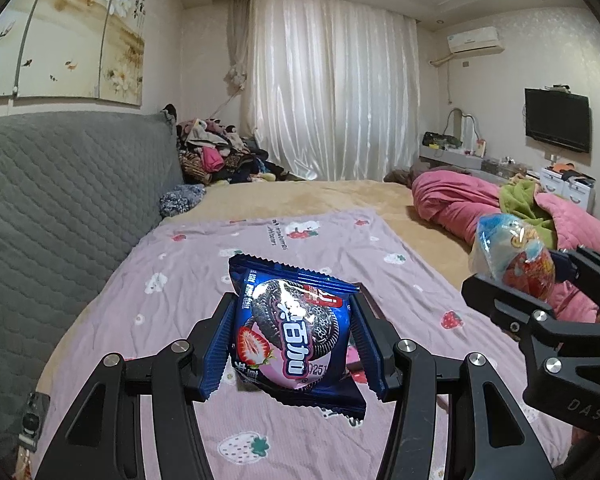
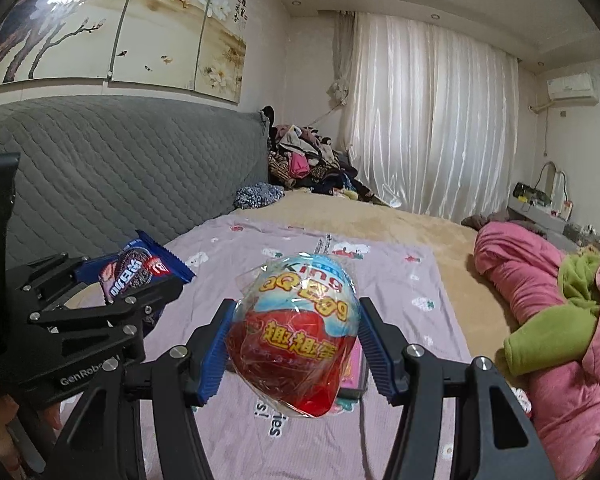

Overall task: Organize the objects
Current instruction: 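Lift and carry the Oreo pack and egg candy over the tray with both tools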

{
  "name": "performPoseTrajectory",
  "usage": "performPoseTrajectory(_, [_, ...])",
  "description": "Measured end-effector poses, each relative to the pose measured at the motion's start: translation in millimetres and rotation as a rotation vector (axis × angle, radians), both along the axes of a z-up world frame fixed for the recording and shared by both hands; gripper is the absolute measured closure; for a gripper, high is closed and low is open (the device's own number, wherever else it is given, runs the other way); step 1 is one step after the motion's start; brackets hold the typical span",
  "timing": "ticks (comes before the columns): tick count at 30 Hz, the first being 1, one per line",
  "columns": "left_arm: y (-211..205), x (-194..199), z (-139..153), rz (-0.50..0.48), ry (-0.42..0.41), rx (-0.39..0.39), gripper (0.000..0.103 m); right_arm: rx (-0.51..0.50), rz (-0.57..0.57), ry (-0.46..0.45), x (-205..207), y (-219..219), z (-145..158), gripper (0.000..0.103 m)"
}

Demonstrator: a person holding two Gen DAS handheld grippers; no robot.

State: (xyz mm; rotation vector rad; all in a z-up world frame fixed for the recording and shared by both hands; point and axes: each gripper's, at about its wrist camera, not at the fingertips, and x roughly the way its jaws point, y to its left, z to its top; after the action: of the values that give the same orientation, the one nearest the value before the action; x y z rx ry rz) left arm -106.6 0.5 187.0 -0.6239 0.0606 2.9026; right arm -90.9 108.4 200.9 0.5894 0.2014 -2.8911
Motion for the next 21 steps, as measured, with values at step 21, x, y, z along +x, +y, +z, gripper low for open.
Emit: performPoseTrajectory(21, [-10.0, -107.5, -35.9, 0.024, -0.064, 0.025, 0.046, 0.003, 0.007, -0.031, -93.2, -6.2, -27.0, 0.043])
